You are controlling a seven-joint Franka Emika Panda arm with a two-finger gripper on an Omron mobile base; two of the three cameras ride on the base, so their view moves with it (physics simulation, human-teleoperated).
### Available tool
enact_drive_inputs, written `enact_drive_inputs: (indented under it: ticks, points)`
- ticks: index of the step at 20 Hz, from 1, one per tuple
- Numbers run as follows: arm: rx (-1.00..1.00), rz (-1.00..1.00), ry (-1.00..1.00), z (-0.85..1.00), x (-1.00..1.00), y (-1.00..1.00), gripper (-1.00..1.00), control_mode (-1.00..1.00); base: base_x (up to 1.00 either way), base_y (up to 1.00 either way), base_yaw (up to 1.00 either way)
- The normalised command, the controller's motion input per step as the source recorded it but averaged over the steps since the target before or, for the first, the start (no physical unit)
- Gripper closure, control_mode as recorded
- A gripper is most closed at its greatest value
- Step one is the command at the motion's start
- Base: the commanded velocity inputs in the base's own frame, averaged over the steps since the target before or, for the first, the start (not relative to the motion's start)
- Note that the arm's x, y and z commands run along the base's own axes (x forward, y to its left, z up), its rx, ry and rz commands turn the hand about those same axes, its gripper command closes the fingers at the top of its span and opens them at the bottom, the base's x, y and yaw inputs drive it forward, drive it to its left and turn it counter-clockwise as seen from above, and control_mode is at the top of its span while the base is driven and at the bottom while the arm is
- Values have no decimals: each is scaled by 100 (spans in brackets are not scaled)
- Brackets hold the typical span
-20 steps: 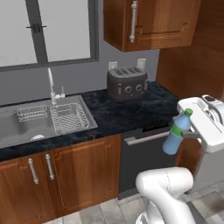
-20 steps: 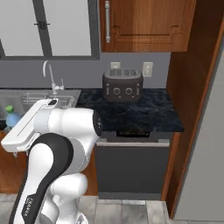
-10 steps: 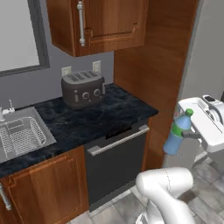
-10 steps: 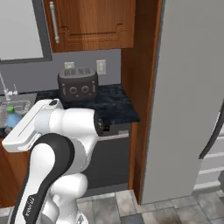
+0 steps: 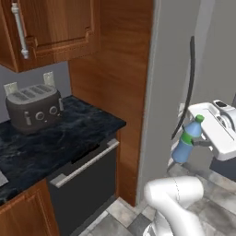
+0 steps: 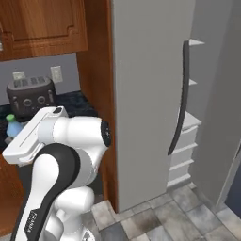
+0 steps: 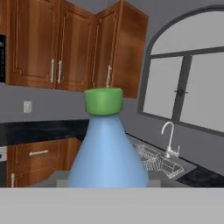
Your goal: Take the bottled waters from the counter and place them in the freezer to freeze. Close the freezer door after placing the bottles.
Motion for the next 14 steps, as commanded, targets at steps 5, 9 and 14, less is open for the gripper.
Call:
enact_drive_inputs:
  ticks: [5,9,14]
  points:
    - [0,0,0,0,0,0,100,100,13,-63,-28]
    - [0,0,0,0,0,0,100,100,37,-65,-10]
    - [0,0,0,0,0,0,100,100,38,-60,0]
